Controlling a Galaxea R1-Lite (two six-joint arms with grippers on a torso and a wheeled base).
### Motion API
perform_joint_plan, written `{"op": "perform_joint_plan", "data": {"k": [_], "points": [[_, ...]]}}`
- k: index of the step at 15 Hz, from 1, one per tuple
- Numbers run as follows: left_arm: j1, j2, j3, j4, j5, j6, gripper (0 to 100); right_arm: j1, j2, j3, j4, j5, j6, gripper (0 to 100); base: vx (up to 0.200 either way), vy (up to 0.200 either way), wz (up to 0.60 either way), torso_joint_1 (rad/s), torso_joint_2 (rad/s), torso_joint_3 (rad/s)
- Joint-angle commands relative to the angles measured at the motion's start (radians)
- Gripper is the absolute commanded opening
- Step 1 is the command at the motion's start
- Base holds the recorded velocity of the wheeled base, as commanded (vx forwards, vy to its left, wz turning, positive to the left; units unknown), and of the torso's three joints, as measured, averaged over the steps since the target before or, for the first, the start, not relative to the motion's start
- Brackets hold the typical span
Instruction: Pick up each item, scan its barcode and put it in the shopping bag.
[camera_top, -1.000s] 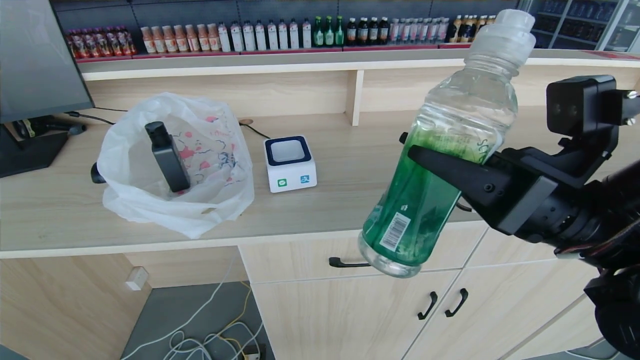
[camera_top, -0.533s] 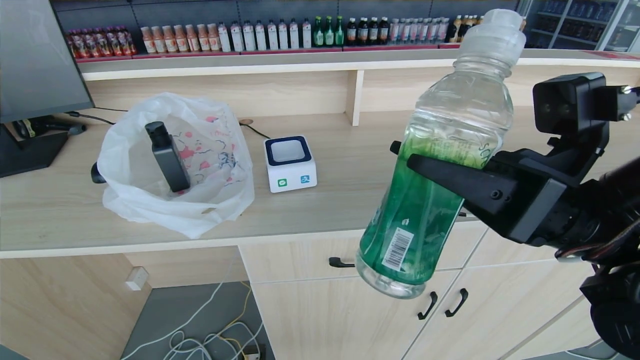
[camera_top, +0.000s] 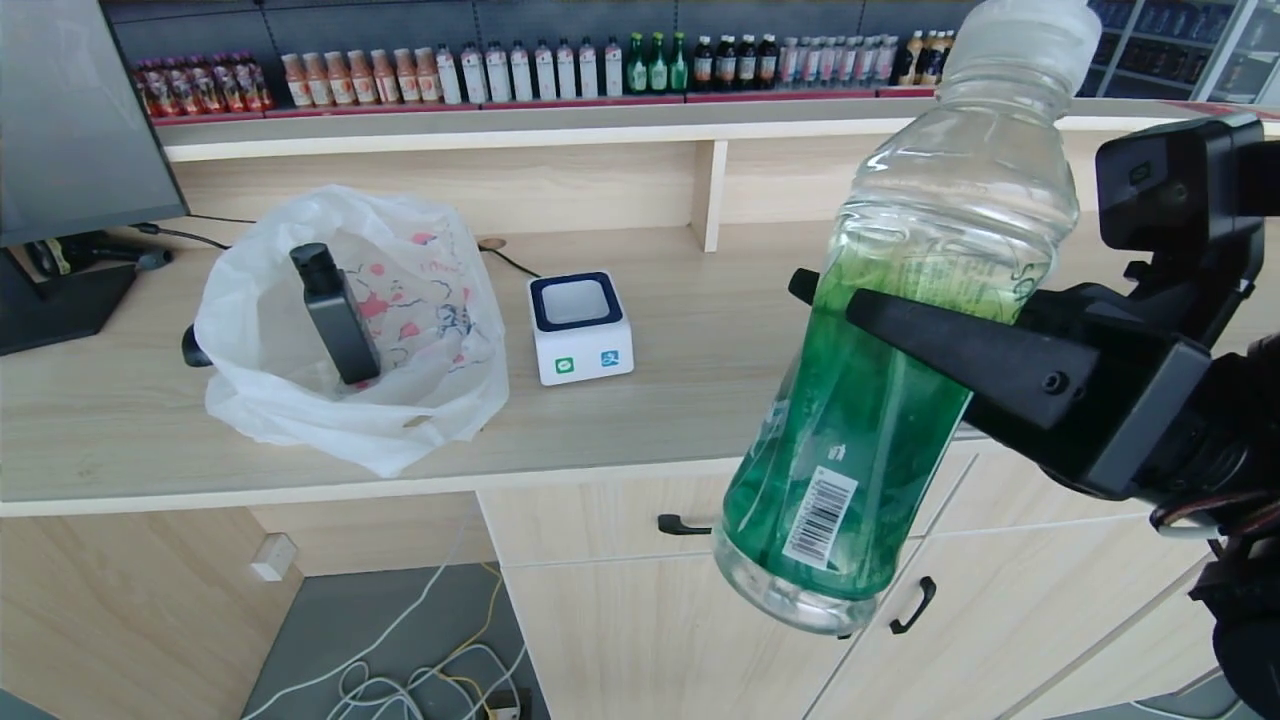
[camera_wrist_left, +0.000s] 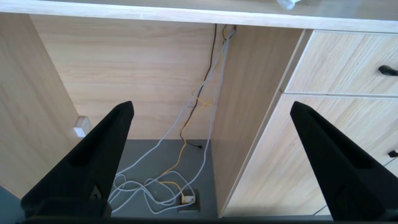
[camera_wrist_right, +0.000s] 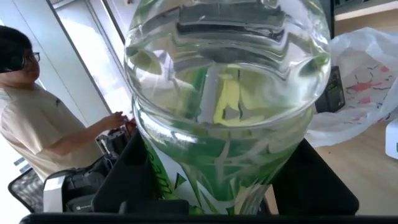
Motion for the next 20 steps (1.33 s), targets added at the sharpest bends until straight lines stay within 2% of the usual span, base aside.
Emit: {"op": "perform_joint_plan", "data": {"k": [1,10,14,17,19,20], "points": [[0.000,0.000,0.000,0.000,0.000,0.001,100,0.003,-0.013,0.007,-0.001,0.001,0.001,0,0.000,0.000,0.00,0.000,0.00,0.000],[0.000,0.000,0.000,0.000,0.000,-0.001,100,0.014,-0.034,0.015,-0.001,0.001,-0.005,0,0.000,0.000,0.00,0.000,0.00,0.000],[0.000,0.000,0.000,0.000,0.000,-0.001,100,0.005,-0.068,0.099,-0.001,-0.010,-0.090,0,0.000,0.000,0.00,0.000,0.00,0.000],[0.000,0.000,0.000,0.000,0.000,0.001,100,-0.133,-0.056,0.130,-0.001,-0.039,-0.268,0,0.000,0.000,0.00,0.000,0.00,0.000],[0.000,0.000,0.000,0.000,0.000,0.001,100,-0.202,-0.042,0.125,-0.001,-0.111,-0.352,0,0.000,0.000,0.00,0.000,0.00,0.000],[0.000,0.000,0.000,0.000,0.000,0.001,100,-0.207,-0.047,0.125,-0.001,-0.164,-0.366,0,0.000,0.000,0.00,0.000,0.00,0.000]]}}
